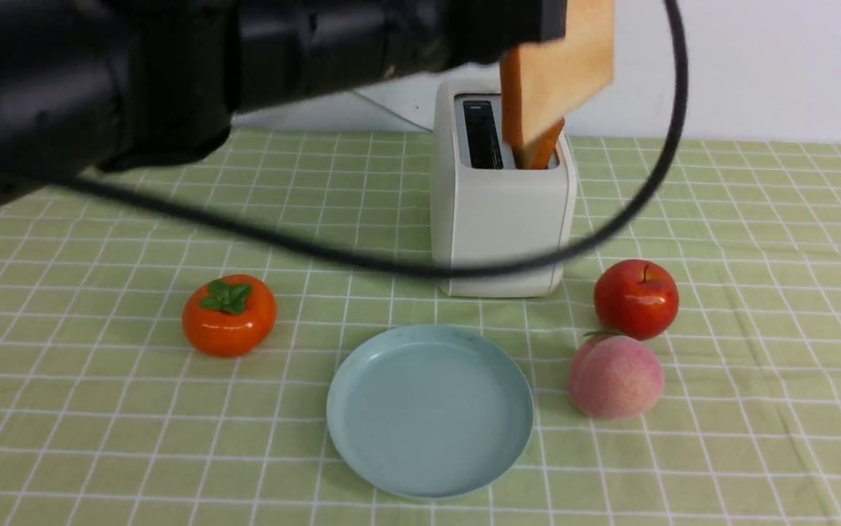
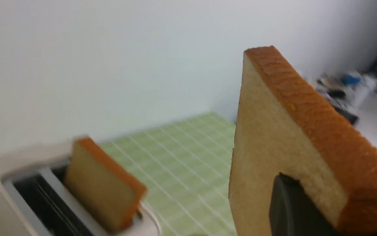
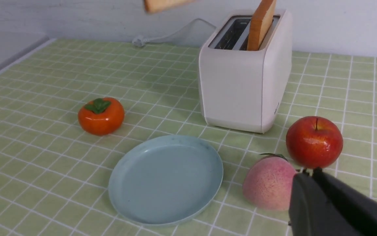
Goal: Take toasted bread from bread machine on green coffee tablecloth place on plate.
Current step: 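Place the slice of bread on the plate with the left gripper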
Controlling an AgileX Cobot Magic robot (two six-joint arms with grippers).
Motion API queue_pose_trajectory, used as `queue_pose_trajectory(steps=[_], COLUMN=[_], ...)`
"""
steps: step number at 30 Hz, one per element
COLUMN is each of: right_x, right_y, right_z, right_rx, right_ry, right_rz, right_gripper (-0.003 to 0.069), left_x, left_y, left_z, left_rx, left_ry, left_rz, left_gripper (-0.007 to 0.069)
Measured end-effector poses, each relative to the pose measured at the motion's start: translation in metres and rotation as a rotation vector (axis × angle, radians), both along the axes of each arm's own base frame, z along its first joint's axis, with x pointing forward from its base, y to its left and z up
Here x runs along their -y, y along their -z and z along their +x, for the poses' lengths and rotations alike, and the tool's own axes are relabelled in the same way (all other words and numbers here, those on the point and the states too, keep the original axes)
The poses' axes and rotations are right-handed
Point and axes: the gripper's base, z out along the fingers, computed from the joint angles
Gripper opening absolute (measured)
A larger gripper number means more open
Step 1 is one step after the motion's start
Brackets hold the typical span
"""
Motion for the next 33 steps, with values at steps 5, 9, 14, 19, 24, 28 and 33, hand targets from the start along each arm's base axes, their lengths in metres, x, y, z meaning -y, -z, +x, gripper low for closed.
queue_pose_trajectory(steps=[5,9,14,19,24,28,33], right_x=[-0.002,-0.002,-0.002,-0.002,-0.002,-0.001,-0.001], right_y=[0.001,0.001,0.0,0.0,0.0,-0.001,-0.001], right_z=[-0.001,-0.001,-0.001,-0.001,-0.001,0.0,0.0], right_rx=[-0.018,-0.018,-0.013,-0.016,-0.006,0.01,0.017], right_ry=[-0.019,-0.021,-0.018,-0.021,-0.026,-0.012,-0.007], right_rz=[0.007,0.011,0.022,0.022,0.003,0.003,0.003], right_gripper=[0.0001,0.0002,0.0003,0.0003,0.0003,0.0004,0.0008], left_x=[-0.018,-0.02,-0.013,-0.009,-0.008,-0.008,-0.007], left_y=[0.07,0.115,0.136,0.15,0.151,0.156,0.169], left_z=[-0.04,-0.034,-0.015,-0.009,-0.011,-0.01,-0.005], left_rx=[-0.199,-0.363,-0.492,-0.551,-0.586,-0.615,-0.652], left_ry=[0.073,-0.014,-0.114,-0.124,-0.113,-0.123,-0.163], left_rz=[0.114,0.129,0.077,0.074,0.062,0.066,0.081], left_gripper=[0.0088,0.0088,0.0088,0.0088,0.0088,0.009,0.0171])
